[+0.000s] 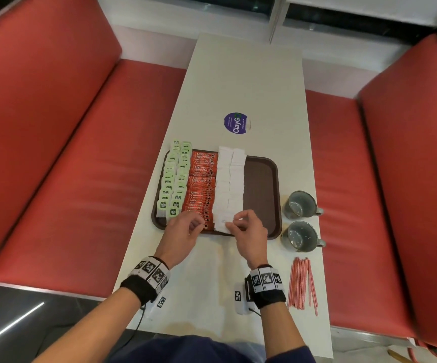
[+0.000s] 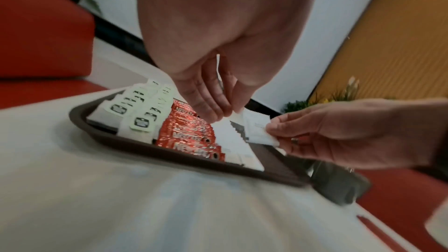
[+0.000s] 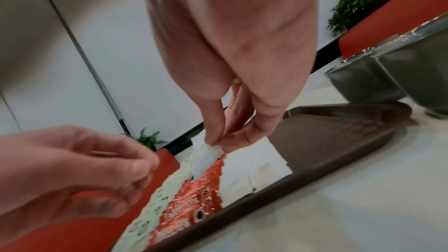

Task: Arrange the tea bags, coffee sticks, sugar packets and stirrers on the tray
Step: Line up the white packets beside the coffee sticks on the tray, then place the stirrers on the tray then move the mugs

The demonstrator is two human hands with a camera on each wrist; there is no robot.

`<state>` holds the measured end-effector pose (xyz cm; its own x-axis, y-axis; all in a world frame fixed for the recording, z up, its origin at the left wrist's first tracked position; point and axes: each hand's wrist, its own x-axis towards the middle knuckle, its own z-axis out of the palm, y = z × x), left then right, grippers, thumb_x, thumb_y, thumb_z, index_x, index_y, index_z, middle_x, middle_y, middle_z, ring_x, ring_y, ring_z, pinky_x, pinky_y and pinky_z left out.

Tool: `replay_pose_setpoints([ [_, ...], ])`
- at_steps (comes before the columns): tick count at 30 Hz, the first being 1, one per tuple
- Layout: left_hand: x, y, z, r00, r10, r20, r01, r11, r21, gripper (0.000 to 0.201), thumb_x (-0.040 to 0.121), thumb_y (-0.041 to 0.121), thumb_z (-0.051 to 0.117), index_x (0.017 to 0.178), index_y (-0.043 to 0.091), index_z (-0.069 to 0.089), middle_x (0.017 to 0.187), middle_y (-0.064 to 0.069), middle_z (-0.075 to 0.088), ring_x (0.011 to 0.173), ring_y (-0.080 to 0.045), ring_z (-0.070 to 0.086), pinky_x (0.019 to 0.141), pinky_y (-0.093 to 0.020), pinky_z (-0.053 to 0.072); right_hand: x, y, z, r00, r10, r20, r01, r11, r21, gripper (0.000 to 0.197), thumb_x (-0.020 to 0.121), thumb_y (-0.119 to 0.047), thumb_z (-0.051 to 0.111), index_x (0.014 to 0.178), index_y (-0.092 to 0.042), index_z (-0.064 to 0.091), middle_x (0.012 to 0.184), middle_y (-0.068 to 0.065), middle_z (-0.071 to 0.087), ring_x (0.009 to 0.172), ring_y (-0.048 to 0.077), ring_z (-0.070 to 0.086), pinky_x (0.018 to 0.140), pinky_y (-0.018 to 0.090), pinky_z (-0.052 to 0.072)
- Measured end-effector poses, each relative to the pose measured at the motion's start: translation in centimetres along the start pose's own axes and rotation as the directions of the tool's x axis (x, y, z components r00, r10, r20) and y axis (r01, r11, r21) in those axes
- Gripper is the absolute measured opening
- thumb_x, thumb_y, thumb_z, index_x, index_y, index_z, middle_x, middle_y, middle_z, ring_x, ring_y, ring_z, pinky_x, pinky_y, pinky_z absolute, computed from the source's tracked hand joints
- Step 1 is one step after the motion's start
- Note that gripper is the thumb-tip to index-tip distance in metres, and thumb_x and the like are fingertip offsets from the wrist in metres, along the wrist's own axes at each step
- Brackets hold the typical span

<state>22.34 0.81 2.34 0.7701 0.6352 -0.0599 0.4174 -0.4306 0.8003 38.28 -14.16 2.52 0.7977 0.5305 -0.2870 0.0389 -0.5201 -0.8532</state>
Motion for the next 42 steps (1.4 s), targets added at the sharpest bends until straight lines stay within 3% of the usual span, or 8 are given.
replay_pose_setpoints([
  [4,-0.6,-2.6,0.5,0.996,0.075,0.046,-0.083,0.970,0.228,0.015,0.100,0.009,0.073,0.112,0.018,0.075,0.111,0.005,0.068,0.104,-0.015,0.061,0.092,-0.033,0.056,2.2,1.0,0.0,0.998,0.029,-0.054,-0.032,0.998,-0.062,0.020,0.094,-0.017,0.087,0.099,-0.021,0.069,0.091,-0.004,0.078,0.090,0.005,0.073,0.071,0.003,0.047],
  [8,-1.1,-3.9,1.1,0.989,0.138,0.055,-0.149,0.926,0.347,0.020,0.097,0.008,0.076,0.116,0.015,0.077,0.115,0.000,0.070,0.105,-0.022,0.060,0.092,-0.039,0.057,3.3,1.7,1.3,0.997,0.070,0.016,-0.067,0.988,-0.142,0.019,0.094,-0.019,0.087,0.100,-0.022,0.070,0.093,-0.001,0.076,0.095,0.015,0.072,0.087,0.027,0.059],
  [14,-1.0,-4.2,1.4,0.959,0.278,0.048,-0.269,0.850,0.454,0.029,0.081,0.004,0.091,0.103,0.018,0.080,0.101,0.002,0.072,0.088,-0.022,0.065,0.082,-0.028,0.053,3.9,1.9,2.4,0.995,0.091,0.041,-0.080,0.971,-0.224,0.013,0.099,-0.016,0.080,0.108,-0.017,0.071,0.100,0.006,0.073,0.091,0.000,0.055,0.074,0.014,0.043],
  [17,-0.7,-4.5,1.8,0.953,0.296,0.059,-0.287,0.829,0.479,0.028,0.082,0.005,0.090,0.105,0.018,0.081,0.102,0.002,0.072,0.089,-0.021,0.063,0.084,-0.028,0.052,4.1,2.0,2.8,0.996,0.088,0.021,-0.078,0.955,-0.286,0.013,0.101,-0.016,0.078,0.112,-0.014,0.071,0.103,0.006,0.071,0.084,-0.002,0.050,0.081,0.023,0.045],
  [22,-0.3,-4.7,1.9,0.973,0.225,0.060,-0.224,0.841,0.493,0.027,0.086,0.003,0.085,0.106,0.019,0.079,0.105,0.001,0.071,0.092,-0.025,0.063,0.076,-0.042,0.062,3.8,1.5,3.8,0.998,0.062,0.005,-0.055,0.904,-0.424,0.009,0.101,-0.019,0.074,0.106,-0.017,0.067,0.102,0.005,0.069,0.093,0.023,0.068,0.085,0.037,0.059],
  [28,-0.1,-4.6,2.1,0.978,0.192,0.078,-0.204,0.825,0.527,0.032,0.084,-0.001,0.083,0.107,0.020,0.077,0.108,0.000,0.072,0.097,-0.027,0.064,0.075,-0.042,0.061,3.5,0.7,4.4,0.999,0.044,0.001,-0.038,0.863,-0.505,0.009,0.102,-0.016,0.066,0.107,-0.015,0.058,0.105,0.009,0.067,0.095,0.031,0.068,0.089,0.047,0.063],
  [38,-3.5,-1.7,1.8,0.987,0.117,0.105,-0.134,0.977,0.168,0.021,0.104,0.013,0.064,0.118,0.028,0.072,0.107,0.014,0.069,0.093,-0.007,0.066,0.083,-0.033,0.059,-4.1,-0.8,-4.0,0.991,-0.109,-0.078,0.092,0.977,-0.192,0.011,0.107,-0.036,0.067,0.106,-0.025,0.068,0.094,-0.014,0.074,0.086,-0.002,0.069,0.074,0.014,0.051],
  [42,-5.6,-1.6,1.8,0.985,0.075,0.152,-0.079,0.997,0.016,0.026,0.102,0.010,0.068,0.111,0.034,0.074,0.097,0.018,0.072,0.088,-0.006,0.070,0.081,-0.029,0.061,-8.6,2.4,-8.7,0.989,0.043,-0.142,-0.080,0.961,-0.265,0.022,0.109,-0.037,0.059,0.093,-0.025,0.069,0.081,-0.010,0.076,0.083,0.013,0.073,0.074,0.036,0.055],
])
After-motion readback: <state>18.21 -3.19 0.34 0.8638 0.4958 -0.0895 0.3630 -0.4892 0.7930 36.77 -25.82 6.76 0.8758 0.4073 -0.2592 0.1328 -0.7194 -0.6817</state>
